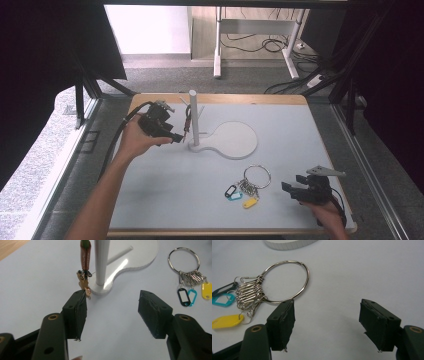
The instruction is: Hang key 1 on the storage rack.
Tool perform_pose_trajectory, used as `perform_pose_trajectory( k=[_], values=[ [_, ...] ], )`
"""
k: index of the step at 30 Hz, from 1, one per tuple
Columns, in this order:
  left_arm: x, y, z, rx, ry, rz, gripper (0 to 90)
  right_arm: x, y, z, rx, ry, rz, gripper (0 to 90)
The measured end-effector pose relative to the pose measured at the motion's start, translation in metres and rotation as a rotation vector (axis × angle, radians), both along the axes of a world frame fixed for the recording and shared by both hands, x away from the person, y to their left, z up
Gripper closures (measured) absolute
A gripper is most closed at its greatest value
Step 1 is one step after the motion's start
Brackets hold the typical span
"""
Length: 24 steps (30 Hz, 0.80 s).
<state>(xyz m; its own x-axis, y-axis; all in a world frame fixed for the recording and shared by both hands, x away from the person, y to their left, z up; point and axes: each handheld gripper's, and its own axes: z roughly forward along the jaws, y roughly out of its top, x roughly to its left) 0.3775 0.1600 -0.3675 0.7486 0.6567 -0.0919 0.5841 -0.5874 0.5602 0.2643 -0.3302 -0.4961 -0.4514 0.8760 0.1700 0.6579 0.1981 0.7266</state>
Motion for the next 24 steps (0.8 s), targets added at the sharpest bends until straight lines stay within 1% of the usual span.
perform_pose_trajectory(
  k=[2,4,6,11,15,18,19,21,24],
  values=[
    [-0.009,0.005,-0.008,-0.012,-0.005,-0.006,39.6,0.001,0.002,0.001,0.003,-0.008,0.003,28.9],
    [-0.018,0.009,-0.018,-0.008,-0.002,-0.008,38.7,0.001,0.004,0.002,0.009,-0.017,0.012,28.9],
    [-0.027,0.011,-0.027,-0.019,0.009,-0.004,38.6,0.001,0.006,0.002,0.0,-0.025,0.023,29.2],
    [-0.05,0.017,-0.042,-0.033,-0.004,0.004,38.3,0.0,0.008,0.002,-0.018,-0.033,0.032,30.6],
    [-0.065,0.02,-0.054,-0.051,-0.011,0.01,38.2,-0.002,0.008,0.002,-0.047,-0.042,0.041,31.2],
    [-0.077,0.021,-0.063,-0.064,-0.011,0.011,37.8,-0.003,0.009,0.002,-0.072,-0.036,0.045,31.3],
    [-0.079,0.022,-0.065,-0.06,-0.012,0.005,37.8,-0.003,0.01,0.001,-0.081,-0.027,0.043,31.3],
    [-0.086,0.023,-0.07,-0.059,-0.013,0.007,37.9,-0.003,0.011,0.002,-0.094,-0.024,0.042,31.3],
    [-0.093,0.023,-0.078,-0.046,-0.013,0.009,38.0,-0.002,0.011,0.003,-0.095,-0.011,0.046,31.9]
  ],
)
